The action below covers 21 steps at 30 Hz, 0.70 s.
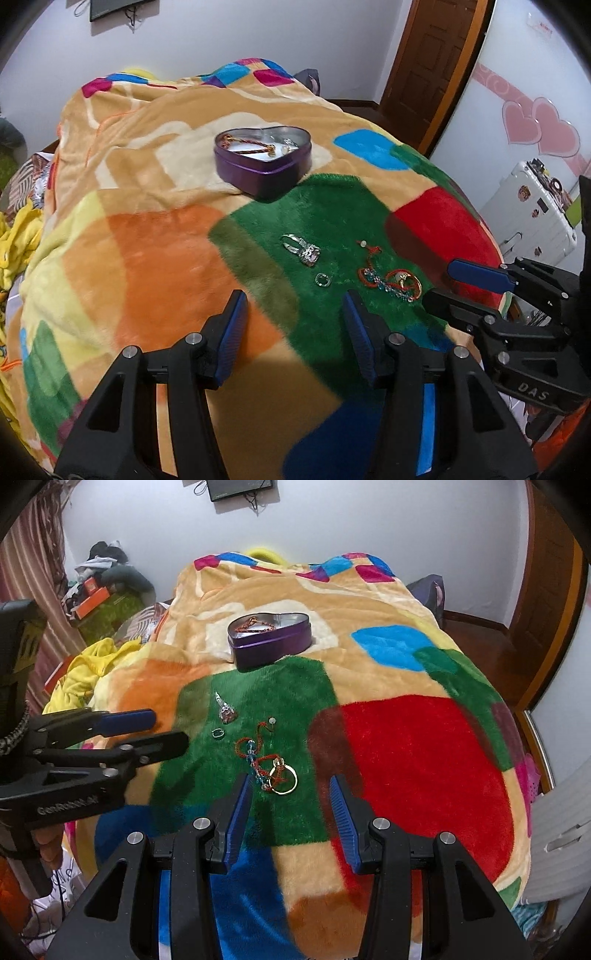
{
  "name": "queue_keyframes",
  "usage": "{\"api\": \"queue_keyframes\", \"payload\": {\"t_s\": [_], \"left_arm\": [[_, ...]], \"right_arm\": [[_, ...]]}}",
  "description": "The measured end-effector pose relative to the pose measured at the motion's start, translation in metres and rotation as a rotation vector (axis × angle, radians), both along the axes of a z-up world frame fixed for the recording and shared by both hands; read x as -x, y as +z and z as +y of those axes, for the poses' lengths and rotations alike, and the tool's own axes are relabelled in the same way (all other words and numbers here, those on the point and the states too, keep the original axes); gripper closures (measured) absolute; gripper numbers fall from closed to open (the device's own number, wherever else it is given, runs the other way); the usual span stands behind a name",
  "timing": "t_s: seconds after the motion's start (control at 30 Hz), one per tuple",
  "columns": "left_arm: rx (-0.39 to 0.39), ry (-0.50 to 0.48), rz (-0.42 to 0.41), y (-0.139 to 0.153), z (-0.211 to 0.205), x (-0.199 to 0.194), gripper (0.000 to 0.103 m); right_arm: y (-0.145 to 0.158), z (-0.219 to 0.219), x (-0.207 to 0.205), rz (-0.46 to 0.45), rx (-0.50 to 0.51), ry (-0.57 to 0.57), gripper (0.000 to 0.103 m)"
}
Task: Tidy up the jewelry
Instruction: 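Move both grippers back to the remaining jewelry on the blanket, then grasp the silver ring with the left gripper while the right gripper grasps the red bracelet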
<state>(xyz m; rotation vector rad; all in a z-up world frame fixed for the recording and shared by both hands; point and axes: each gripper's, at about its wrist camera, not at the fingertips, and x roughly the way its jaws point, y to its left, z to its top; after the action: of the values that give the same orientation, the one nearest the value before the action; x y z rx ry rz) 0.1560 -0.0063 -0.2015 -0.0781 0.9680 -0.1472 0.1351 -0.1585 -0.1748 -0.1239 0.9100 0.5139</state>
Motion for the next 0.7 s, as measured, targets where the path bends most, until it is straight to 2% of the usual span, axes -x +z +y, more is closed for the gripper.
{"api": "queue_keyframes", "payload": {"t_s": [0.2,0.33,0.4,0.47,0.53,0.63,0.7], "left_arm": [[0.005,-0.026,0.005,-0.007,-0.004,-0.014,0.051],[0.007,-0.067,0.017,-0.012,-0.010,-0.018,0.070],[0.000,-0.080,0.019,-0.015,-0.013,-0.020,0.072],[0.001,-0.094,0.013,-0.015,-0.013,-0.020,0.082],[0.015,-0.108,0.014,-0.016,-0.014,-0.021,0.089],[0.020,-0.117,0.018,-0.018,-0.014,-0.022,0.094],[0.024,-0.115,0.017,-0.018,-0.014,-0.023,0.094]], "right_arm": [[-0.003,0.001,-0.005,0.001,-0.003,0.017,0.063],[-0.004,0.006,-0.007,0.000,-0.003,0.049,0.063],[-0.005,0.010,-0.009,-0.008,0.000,0.058,0.063],[-0.006,0.012,-0.012,-0.017,-0.002,0.059,0.063],[-0.007,0.014,-0.015,-0.014,0.000,0.067,0.068],[-0.007,0.015,-0.017,-0.009,-0.010,0.081,0.070],[-0.006,0.017,-0.017,-0.010,-0.012,0.093,0.071]]}}
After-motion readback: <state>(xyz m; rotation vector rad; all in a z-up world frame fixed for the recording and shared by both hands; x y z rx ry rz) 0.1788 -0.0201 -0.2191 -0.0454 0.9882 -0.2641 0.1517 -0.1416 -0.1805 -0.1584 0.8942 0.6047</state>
